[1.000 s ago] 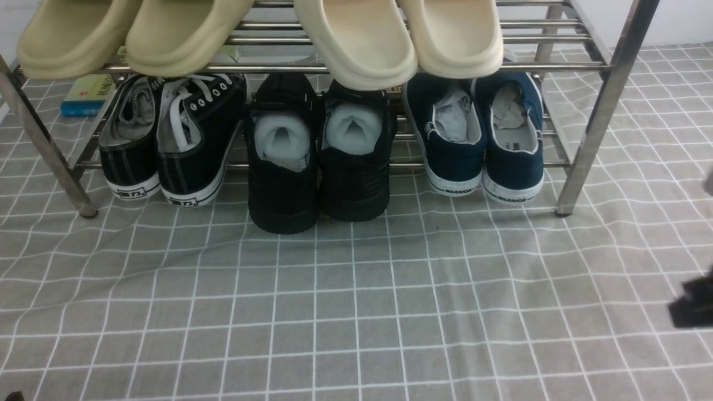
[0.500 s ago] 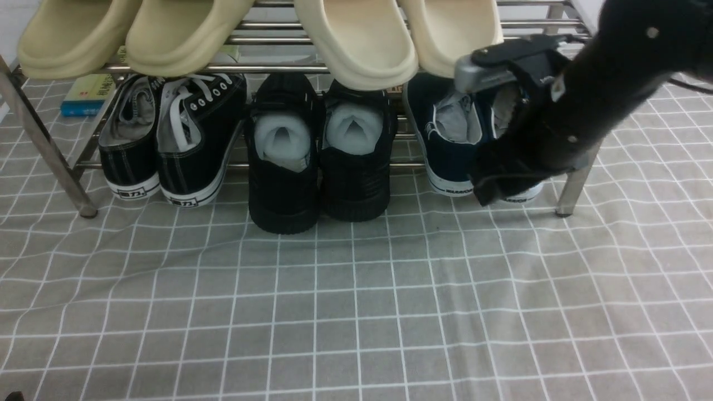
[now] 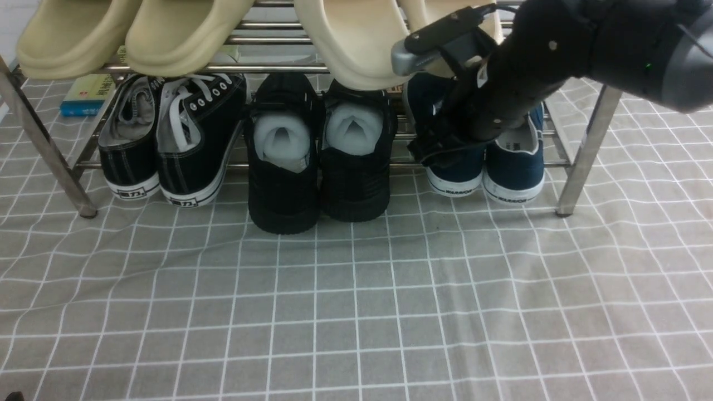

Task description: Take the shoes off the shelf with your hand from the grey coffee tablecloth.

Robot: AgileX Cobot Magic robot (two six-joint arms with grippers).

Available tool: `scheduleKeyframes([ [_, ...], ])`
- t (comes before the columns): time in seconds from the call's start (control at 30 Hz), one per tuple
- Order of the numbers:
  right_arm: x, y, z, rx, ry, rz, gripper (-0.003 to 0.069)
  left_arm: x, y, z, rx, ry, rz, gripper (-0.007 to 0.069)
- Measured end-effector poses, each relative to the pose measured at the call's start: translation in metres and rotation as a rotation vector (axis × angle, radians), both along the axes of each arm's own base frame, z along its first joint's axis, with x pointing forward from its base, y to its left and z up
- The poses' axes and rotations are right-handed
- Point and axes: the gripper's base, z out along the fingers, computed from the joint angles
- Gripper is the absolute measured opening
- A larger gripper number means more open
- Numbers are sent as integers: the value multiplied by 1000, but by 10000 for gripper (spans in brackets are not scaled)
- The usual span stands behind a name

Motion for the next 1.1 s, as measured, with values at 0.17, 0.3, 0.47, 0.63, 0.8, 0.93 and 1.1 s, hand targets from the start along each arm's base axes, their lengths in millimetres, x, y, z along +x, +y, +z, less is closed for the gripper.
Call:
scheduleKeyframes([
  [0.17,12,4,-19,-33,-32,10,493,0,0,0,0,0,0,242],
  [0.3,17,4,-23,-65,-63,21,492,0,0,0,0,0,0,242],
  [0.47,22,5,-26,-80,-90,29,371,0,0,0,0,0,0,242],
  [0.63,22,5,-26,-77,-93,26,41,0,0,0,0,0,0,242],
  [0.8,18,2,-19,-83,-80,22,42,0,0,0,0,0,0,242],
  [0.93,8,-4,-9,-94,-36,11,42,0,0,0,0,0,0,242],
  [1.1,-7,-9,10,-72,7,2,42,0,0,0,0,0,0,242],
])
